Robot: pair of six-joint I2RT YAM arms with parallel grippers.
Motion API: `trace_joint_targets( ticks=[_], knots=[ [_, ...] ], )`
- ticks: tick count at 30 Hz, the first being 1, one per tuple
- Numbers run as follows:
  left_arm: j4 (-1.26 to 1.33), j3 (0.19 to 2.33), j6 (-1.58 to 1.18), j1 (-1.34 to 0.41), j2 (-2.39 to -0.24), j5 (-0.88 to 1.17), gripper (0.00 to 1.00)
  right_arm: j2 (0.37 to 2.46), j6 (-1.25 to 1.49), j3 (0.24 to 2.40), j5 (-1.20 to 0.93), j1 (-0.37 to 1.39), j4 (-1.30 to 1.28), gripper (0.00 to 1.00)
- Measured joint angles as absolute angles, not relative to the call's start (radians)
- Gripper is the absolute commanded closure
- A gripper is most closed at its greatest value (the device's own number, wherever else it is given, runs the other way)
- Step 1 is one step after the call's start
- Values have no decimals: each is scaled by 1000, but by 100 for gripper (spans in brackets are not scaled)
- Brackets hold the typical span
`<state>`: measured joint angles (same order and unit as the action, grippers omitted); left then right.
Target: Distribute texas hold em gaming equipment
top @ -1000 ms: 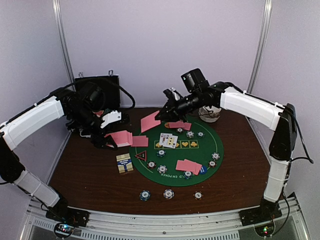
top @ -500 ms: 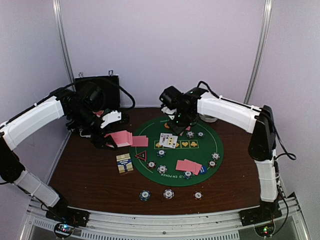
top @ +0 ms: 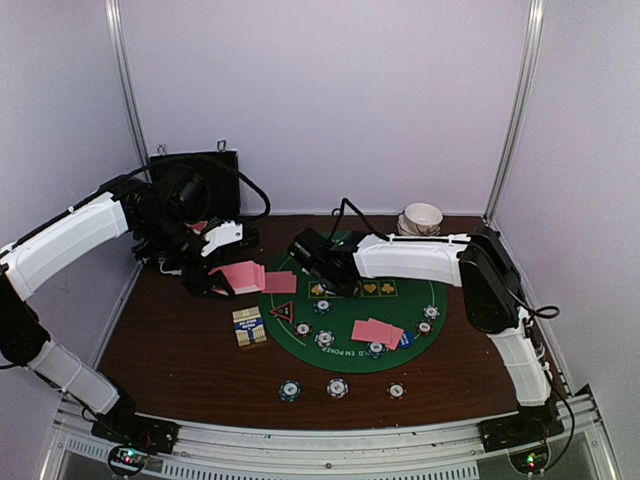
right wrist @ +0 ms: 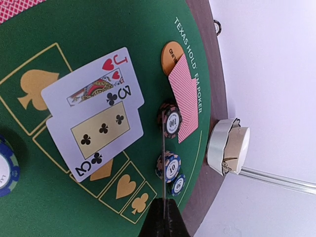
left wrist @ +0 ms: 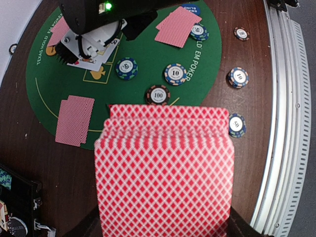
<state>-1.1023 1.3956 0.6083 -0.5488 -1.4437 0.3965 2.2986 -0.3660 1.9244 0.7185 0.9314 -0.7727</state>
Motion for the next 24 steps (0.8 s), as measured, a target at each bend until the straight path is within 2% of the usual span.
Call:
trace_joint_targets(
  ticks=[9, 13, 15, 17, 24],
  knots=[
    [-1103, 1396, 608, -549, -1444, 397, 100, 2309, -413, 1838, 736, 937, -697, 44],
    [-1103, 1396, 608, -549, -1444, 397, 100, 2305, -408, 1826, 725, 943, -685, 31],
    [-1103, 1396, 608, -549, -1444, 397, 100, 2296, -396, 1821, 717, 945, -687, 14],
    [-1103, 1396, 608, -549, -1444, 398, 100, 2273, -381, 1818, 706, 945, -689, 1],
    [-1103, 1396, 608, -549, -1444, 400, 100, 2123, -181, 1883, 650, 931, -748, 1]
  ],
)
